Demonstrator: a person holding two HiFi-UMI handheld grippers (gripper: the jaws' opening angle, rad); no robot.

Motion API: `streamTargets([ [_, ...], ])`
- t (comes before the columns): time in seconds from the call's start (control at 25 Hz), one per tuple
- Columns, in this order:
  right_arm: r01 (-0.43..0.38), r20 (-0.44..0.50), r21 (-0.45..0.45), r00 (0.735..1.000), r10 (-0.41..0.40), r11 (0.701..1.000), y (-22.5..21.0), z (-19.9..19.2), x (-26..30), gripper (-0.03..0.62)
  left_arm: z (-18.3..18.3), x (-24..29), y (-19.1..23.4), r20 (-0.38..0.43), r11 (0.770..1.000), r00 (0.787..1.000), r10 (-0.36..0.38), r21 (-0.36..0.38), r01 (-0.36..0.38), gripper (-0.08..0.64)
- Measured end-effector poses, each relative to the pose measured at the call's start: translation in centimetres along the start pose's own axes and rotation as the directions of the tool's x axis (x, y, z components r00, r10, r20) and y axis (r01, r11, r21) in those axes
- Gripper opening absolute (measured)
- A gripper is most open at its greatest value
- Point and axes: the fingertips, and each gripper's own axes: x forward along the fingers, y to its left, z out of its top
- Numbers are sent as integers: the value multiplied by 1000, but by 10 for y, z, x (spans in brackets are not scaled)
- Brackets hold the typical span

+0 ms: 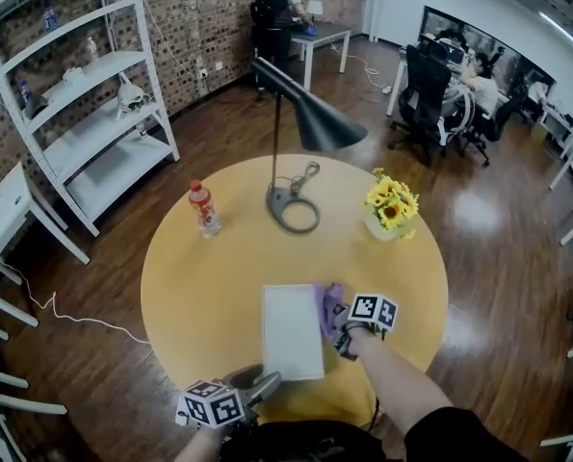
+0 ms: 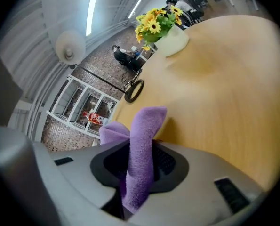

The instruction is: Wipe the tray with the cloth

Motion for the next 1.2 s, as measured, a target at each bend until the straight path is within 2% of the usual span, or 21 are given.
streamTargets([
  [0.12, 11, 0, -43, 1000, -11, 999, 6, 4, 9, 95, -13, 8, -11, 16, 1000, 1000, 26, -11, -26, 213],
  [0.24, -19, -70, -64, 997, 15, 998, 2, -7, 7, 95, -12, 11, -7, 33, 999, 998, 51, -2, -51, 199],
  [0.36, -75, -112, -12, 991, 73, 997, -7, -35, -7, 97, -12, 10, -5, 17, 998, 998, 57, 18, -57, 199],
  [0.52, -152, -29, 73, 988, 154, 986, -5, -49, -26, 97, -12, 10, -3, 14, 997, 998, 67, 34, -67, 187],
  [0.72, -194, 10, 140, 981, 194, 971, -11, -67, -41, 97, -14, 11, -2, 8, 997, 998, 66, 34, -67, 187],
  [0.92, -198, -43, 157, 977, 207, 967, -23, -102, -64, 97, -13, 8, -3, 17, 997, 997, 70, 30, -71, 187],
  [1.08, -248, -21, 298, 964, 266, 922, -20, -126, -84, 96, -13, 9, -2, 37, 997, 996, 77, 18, -77, 187],
  [1.2, -252, 10, 295, 965, 260, 922, -26, -129, -88, 96, -12, 9, -2, 49, 996, 995, 89, 7, -90, 187],
])
